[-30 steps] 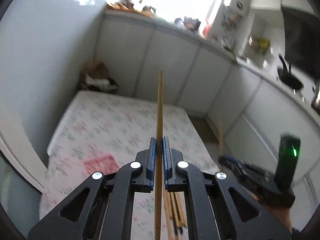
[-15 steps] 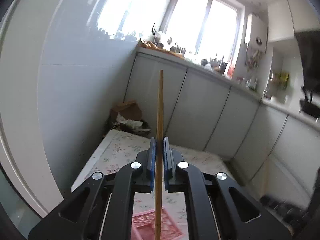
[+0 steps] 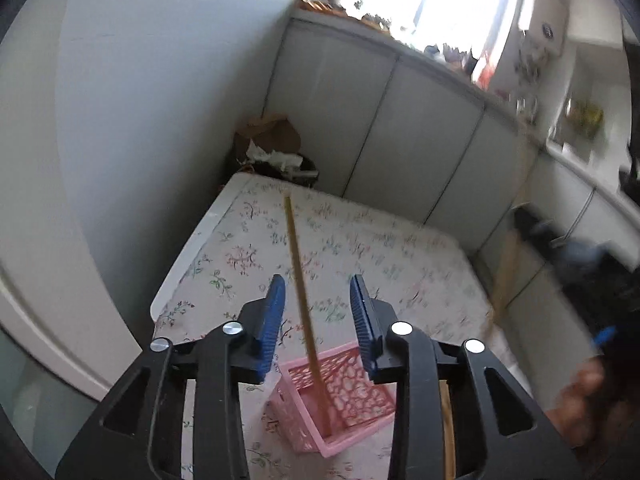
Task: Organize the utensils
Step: 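Lift both chopsticks, lower them into the pink cup and open both grippers, then move both open grippers back down to the chopstick bundle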
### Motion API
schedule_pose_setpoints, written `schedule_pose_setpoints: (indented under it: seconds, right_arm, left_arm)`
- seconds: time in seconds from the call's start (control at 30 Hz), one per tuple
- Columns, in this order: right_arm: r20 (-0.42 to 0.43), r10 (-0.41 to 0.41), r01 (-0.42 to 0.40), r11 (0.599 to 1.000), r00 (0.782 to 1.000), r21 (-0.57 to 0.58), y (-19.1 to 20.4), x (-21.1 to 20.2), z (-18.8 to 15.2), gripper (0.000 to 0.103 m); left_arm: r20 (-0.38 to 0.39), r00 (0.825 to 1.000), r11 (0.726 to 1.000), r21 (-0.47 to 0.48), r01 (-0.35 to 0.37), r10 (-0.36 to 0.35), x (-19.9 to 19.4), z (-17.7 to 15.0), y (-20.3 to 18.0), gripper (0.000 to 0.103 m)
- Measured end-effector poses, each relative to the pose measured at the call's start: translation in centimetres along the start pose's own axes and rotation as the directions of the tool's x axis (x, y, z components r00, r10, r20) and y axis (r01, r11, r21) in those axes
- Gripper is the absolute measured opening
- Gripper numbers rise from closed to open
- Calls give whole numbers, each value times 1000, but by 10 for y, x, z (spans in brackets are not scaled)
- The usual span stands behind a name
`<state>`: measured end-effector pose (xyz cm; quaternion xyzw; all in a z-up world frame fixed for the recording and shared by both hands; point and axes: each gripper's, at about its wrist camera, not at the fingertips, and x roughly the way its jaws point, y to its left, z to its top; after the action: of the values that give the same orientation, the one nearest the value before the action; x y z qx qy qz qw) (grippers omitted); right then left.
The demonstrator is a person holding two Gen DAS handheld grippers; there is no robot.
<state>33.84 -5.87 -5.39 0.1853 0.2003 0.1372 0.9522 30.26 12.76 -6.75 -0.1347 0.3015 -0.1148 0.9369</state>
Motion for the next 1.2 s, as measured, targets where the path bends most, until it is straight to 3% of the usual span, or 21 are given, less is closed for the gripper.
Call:
schedule_pose_setpoints:
  seconds: [0.17, 0.3, 0.47, 0.57, 0.6, 0.67, 0.87, 1.03, 1.1, 1.2]
  right_arm:
    - [45, -1, 2, 999, 999, -33, 12, 18, -8, 7]
    - [31, -13, 16, 997, 999, -76, 16, 35, -23, 7]
    - [-20, -36, 32, 987, 999, -158, 18, 46, -50, 8]
    - [-93, -39, 23, 986, 995, -166, 13, 45, -60, 12]
    - [-111, -38, 18, 985, 993, -170, 14, 45, -63, 15]
    - [-155, -53, 26, 985, 986, -173, 11, 39, -66, 40]
    - [-198, -76, 46, 987, 977, -151, -7, -19, -38, 46]
    - [-195, -141, 120, 986, 971, -116, -42, -96, 5, 52]
    - [-204, -143, 130, 989, 969, -75, -57, -119, 13, 59]
    - [-223, -162, 160, 987, 961, -30, -81, -142, 9, 61]
  left_arm:
    - [8, 999, 992, -118, 37, -37, -30, 8, 14, 39]
    - [-37, 999, 991, -133, 31, -37, -37, 8, 11, 42]
    - [-42, 999, 992, -122, 29, -34, -42, 10, 6, 44]
    - [-43, 998, 990, -135, 44, -50, -42, 12, 5, 45]
    - [-44, 998, 990, -133, 47, -54, -43, 12, 4, 45]
    - [-43, 997, 989, -134, 59, -65, -45, 13, 3, 46]
    - [-59, 992, 989, -103, 107, -113, -51, 10, -17, 49]
    - [-102, 987, 992, 8, 130, -128, -56, -2, -60, 55]
    - [-125, 983, 989, 47, 141, -134, -57, -9, -79, 58]
    - [-161, 979, 982, 122, 142, -122, -57, -24, -109, 63]
